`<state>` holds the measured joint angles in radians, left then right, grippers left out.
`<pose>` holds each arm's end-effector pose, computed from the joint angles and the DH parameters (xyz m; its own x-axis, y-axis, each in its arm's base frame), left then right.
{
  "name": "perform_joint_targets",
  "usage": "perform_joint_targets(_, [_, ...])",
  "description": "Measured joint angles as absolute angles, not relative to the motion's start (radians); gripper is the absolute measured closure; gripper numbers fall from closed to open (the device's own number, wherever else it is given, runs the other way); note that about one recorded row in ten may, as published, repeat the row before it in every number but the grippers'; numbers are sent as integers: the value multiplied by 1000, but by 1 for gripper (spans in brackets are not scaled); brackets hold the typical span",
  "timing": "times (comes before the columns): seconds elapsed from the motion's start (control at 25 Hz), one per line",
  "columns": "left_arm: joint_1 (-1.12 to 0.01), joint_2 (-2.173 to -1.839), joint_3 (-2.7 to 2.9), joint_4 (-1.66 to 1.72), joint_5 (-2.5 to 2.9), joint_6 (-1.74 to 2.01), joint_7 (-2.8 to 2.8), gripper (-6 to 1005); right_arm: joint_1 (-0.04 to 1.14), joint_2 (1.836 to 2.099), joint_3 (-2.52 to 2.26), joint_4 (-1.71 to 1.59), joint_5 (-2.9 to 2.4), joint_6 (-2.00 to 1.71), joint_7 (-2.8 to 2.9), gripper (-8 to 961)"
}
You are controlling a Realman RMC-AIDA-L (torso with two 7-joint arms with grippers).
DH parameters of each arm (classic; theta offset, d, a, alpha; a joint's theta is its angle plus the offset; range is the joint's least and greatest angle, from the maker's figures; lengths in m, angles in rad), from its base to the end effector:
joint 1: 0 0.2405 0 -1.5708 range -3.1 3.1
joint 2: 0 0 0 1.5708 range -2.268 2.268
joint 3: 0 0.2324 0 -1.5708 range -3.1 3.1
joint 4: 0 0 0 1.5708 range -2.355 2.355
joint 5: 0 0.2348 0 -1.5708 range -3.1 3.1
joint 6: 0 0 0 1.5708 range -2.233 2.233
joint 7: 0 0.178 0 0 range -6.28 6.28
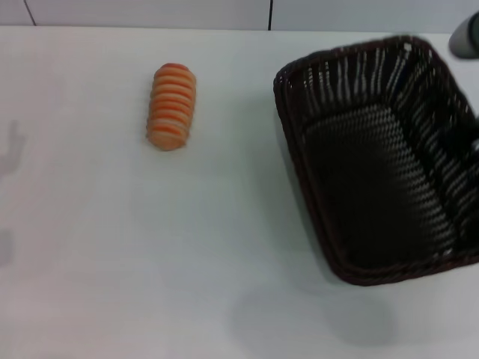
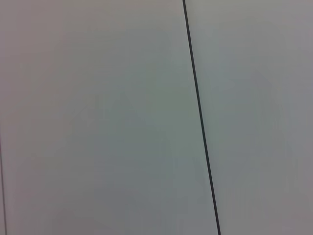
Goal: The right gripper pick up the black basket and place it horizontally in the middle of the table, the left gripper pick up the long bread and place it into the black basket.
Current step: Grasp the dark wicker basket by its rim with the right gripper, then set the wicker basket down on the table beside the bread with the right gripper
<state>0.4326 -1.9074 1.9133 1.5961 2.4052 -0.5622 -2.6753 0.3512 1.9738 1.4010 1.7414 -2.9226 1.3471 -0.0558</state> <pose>-0.2704 0.2966 0.1253 0.8006 -0.0822 0.5935 0.5978 0.1769 -0.7819 0.1732 0.3706 0.0215 0.7085 -0.7057 -0.0042 -0.4288 -0.4258 -0.7968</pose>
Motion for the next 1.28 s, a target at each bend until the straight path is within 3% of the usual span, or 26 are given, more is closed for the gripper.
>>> perform_joint_targets(0.04, [434,-1907,1913,1599,2405,-561,-2675,188,346,1958,1409,1772,-2922,1317,-90,673])
perform_joint_targets(0.12, [434,-1907,1912,1601,2405,-561,-2675,188,343,1956,1418,1786,-2922,1298,-120,706])
perform_joint_targets(0.2, [436,-1912,1912,1608,2405,-558,-2675,188,340,1970,1449,1799,-2922,1258,-212,727])
perform_joint_targets(0.28, [437,-1915,1913,1613,2405,-557,-2674,188,334,2011,1492,1800,-2922,1194,-366,734])
perform_joint_targets(0.32, [438,-1916,1914,1616,2405,-557,-2672,188,334,2011,1492,1800,-2922,1194,-366,737])
perform_joint_targets(0.36, [440,-1918,1916,1623,2405,-557,-2668,188,329,2043,1529,1796,-2920,1152,-490,741])
perform_joint_targets(0.4, [440,-1918,1916,1623,2405,-557,-2668,188,329,2043,1529,1796,-2920,1152,-490,744])
perform_joint_targets(0.44, [441,-1920,1916,1627,2406,-557,-2666,188,324,2069,1561,1788,-2914,1123,-632,748])
perform_joint_targets(0.52, [445,-1926,1916,1634,2413,-557,-2663,189,324,2076,1573,1781,-2903,1113,-702,755])
perform_joint_targets(1.16, [462,-2057,1906,1645,2517,-517,-2632,189,496,2054,1924,1552,-2334,1213,-1328,802])
perform_joint_targets(1.28, [462,-2058,1909,1646,2519,-516,-2631,189,529,2046,1950,1487,-2268,1230,-1356,803])
